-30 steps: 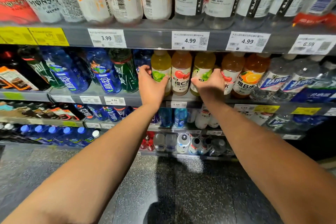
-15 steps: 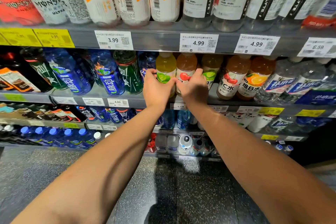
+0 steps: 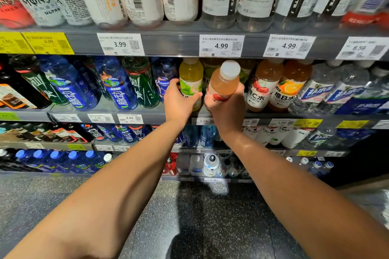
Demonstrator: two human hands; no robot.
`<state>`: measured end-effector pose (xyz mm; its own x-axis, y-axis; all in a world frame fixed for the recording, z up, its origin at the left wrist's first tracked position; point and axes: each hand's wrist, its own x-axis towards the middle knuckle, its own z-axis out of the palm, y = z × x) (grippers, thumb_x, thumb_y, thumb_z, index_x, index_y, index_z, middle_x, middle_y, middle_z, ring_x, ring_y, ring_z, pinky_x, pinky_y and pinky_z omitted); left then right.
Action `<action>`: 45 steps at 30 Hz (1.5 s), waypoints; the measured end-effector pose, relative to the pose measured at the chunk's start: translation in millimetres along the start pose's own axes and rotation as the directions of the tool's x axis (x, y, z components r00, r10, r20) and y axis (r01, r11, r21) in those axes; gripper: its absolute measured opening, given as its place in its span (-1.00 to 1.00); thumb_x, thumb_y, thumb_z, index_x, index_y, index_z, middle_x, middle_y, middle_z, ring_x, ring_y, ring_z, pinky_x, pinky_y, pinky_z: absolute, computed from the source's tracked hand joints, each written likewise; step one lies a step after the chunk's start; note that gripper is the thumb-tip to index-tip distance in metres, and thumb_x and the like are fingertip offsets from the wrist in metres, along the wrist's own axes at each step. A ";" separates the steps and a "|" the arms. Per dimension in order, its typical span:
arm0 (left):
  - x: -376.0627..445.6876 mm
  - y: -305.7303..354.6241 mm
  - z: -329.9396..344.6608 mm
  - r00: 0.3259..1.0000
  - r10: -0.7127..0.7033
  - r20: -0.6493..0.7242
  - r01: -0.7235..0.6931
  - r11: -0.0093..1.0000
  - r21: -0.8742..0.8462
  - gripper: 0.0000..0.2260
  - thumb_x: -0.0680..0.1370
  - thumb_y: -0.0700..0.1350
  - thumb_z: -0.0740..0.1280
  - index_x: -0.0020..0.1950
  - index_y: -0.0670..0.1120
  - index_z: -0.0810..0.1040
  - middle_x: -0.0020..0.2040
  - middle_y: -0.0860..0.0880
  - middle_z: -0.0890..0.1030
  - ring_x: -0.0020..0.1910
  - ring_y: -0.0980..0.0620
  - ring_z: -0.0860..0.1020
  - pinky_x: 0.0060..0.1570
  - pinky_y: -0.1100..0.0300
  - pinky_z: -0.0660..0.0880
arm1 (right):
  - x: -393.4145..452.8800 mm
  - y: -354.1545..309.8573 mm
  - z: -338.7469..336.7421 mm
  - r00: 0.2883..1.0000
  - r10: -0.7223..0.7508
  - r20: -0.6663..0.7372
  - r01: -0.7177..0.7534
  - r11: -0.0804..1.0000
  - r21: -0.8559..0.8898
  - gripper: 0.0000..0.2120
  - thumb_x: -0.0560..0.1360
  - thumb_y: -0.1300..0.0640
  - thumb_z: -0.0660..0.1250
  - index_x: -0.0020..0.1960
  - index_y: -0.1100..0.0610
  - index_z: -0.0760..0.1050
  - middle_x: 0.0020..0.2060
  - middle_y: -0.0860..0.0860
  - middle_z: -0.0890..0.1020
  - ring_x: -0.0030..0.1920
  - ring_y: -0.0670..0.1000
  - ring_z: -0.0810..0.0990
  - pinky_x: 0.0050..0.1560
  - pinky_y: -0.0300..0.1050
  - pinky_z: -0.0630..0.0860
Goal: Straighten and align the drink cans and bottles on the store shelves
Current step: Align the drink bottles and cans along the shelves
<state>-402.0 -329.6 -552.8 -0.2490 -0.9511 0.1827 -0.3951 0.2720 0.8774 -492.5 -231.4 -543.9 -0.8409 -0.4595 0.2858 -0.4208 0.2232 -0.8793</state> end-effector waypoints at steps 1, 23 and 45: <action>0.3 -0.5 1.8 1.000 -0.005 0.006 0.005 1.000 0.001 -0.48 0.30 0.03 0.60 0.15 -0.05 0.48 0.04 -0.02 0.63 0.02 0.00 0.60 0.06 0.01 0.56 | -0.2 -1.8 -5.7 1.000 0.004 -0.011 -0.004 1.000 0.015 -0.36 0.25 0.01 0.56 0.23 0.13 0.40 0.02 0.02 0.64 -0.02 0.01 0.63 -0.03 -0.16 0.54; -5.0 58.2 100.2 0.966 0.019 0.256 -0.087 0.962 0.257 -0.63 0.46 0.07 0.47 -0.16 -0.22 0.48 -0.16 -0.20 0.55 -0.04 -0.23 0.54 -0.16 0.05 0.35 | 14.1 54.8 -98.9 0.997 0.078 -0.020 -0.073 0.985 0.156 -0.36 0.32 0.08 0.57 0.30 0.11 0.36 -0.01 -0.11 0.53 -0.09 -0.34 0.49 -0.11 -0.57 0.34; -55.4 51.8 72.1 0.990 -0.081 -0.115 0.097 0.985 0.141 -0.52 0.33 0.16 0.54 0.08 -0.04 0.46 0.00 -0.01 0.61 0.01 -0.07 0.57 -0.10 0.19 0.34 | 31.2 40.1 -65.6 0.999 -0.033 0.020 0.033 0.999 0.015 -0.33 0.21 -0.12 0.57 0.19 0.11 0.40 0.01 0.05 0.65 -0.01 0.08 0.63 -0.10 -0.16 0.51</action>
<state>-472.4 -252.2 -549.5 -0.1124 -0.9806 0.1609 -0.5384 0.1962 0.8195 -557.9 -180.4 -545.2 -0.8195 -0.4840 0.3069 -0.4430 0.1954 -0.8750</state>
